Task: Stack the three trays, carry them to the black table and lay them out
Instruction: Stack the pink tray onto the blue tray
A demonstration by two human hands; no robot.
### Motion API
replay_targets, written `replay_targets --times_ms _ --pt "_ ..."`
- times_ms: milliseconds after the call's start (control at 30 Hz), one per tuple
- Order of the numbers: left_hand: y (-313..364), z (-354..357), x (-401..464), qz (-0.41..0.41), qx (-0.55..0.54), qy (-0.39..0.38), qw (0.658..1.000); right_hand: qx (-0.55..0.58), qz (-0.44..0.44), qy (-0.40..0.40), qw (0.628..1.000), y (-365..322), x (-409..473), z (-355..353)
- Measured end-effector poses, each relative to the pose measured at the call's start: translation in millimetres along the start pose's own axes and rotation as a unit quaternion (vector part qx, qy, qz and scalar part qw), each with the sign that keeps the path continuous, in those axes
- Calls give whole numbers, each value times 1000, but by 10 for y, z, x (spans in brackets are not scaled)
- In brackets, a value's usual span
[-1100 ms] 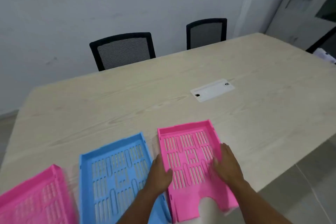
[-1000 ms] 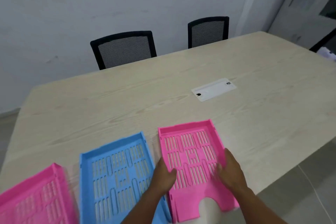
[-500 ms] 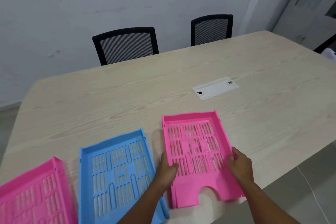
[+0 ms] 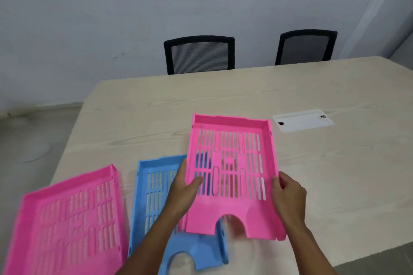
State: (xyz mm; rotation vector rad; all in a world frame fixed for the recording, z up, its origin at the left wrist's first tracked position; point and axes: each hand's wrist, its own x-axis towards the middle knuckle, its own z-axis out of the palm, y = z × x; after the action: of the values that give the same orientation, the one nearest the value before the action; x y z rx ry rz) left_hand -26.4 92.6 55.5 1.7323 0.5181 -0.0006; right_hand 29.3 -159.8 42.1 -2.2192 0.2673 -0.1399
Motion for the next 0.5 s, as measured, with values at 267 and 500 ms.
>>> replay_targets --times_ms 267,500 --pt "-419 -877 -424 -46 4 96 994 43 -45 -110 992 -306 -557 638" --pt "-705 -1027 -578 -59 8 99 993 19 -54 -147 987 -292 -654 904"
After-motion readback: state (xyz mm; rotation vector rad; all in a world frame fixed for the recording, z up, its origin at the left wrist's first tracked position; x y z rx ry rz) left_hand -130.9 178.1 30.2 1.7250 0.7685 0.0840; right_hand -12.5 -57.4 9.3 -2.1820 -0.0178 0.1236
